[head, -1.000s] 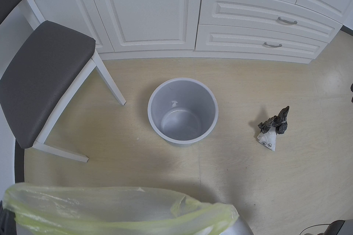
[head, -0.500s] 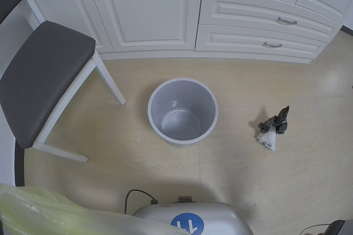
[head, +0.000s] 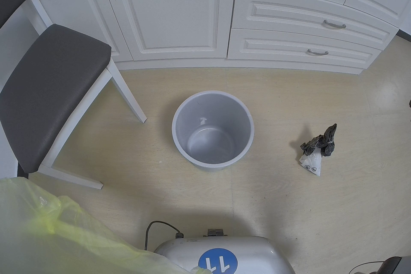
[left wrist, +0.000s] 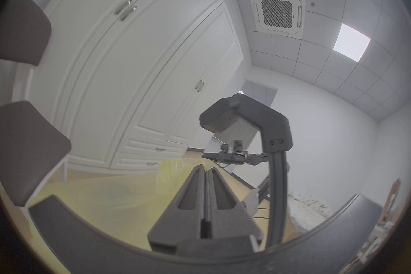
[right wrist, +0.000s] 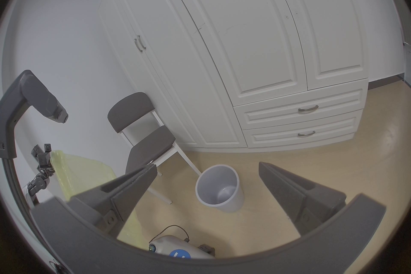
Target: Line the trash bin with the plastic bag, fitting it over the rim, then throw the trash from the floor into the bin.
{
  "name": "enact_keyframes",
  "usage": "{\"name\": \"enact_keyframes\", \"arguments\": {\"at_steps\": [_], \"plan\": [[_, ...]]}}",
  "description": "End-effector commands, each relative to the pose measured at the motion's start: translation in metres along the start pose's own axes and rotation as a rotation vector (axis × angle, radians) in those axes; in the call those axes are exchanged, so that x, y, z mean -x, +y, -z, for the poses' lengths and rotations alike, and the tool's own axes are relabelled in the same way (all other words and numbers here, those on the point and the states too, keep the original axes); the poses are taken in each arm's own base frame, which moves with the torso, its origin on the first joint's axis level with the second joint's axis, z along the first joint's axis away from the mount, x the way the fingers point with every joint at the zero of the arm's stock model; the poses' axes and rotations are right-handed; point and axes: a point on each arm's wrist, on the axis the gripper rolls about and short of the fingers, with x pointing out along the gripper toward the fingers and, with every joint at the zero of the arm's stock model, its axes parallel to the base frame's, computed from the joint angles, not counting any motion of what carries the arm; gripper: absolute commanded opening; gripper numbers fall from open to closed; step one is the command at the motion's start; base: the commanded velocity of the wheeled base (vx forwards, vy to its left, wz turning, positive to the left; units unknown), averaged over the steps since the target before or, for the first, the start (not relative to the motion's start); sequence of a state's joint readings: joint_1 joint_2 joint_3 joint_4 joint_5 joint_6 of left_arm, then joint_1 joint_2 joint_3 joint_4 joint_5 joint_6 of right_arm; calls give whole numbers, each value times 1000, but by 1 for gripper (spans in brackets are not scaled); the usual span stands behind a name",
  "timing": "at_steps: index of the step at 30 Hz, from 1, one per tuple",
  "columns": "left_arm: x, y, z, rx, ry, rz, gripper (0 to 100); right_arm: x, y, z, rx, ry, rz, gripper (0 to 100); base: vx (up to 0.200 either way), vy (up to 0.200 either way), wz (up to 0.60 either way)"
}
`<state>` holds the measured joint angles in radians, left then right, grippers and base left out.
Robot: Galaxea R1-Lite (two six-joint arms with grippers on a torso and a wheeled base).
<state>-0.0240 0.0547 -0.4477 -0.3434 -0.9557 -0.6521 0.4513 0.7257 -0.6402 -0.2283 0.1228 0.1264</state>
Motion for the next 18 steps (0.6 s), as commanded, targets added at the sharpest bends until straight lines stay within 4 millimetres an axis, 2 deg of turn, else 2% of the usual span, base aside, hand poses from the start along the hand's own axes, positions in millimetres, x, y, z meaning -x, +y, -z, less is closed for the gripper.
{"name": "enact_keyframes", "arguments": {"at_steps": [1, 3, 5, 7, 8, 9, 18], "plan": [[5, 12, 28, -205, -19, -164, 0, -1, 0, 2, 10, 9, -2, 100, 0, 0, 0], [5, 20, 36, -291, -24, -256, 0, 2, 0, 1, 13, -1, -1, 100, 0, 0, 0], [7, 30, 43, -367, -54, -434, 0, 2, 0, -1, 12, -11, -1, 100, 0, 0, 0], [10, 35, 45, -413, -89, -607, 0, 3, 0, -1, 14, -11, 1, 100, 0, 0, 0], [10, 35, 45, -413, -89, -607, 0, 3, 0, -1, 14, -11, 1, 100, 0, 0, 0], [11, 37, 44, -420, -124, -712, 0, 3, 0, -1, 14, -11, -1, 100, 0, 0, 0], [14, 39, 40, -475, -153, -930, 0, -1, -1, 4, 76, 14, 11, 100, 0, 0, 0]]}}
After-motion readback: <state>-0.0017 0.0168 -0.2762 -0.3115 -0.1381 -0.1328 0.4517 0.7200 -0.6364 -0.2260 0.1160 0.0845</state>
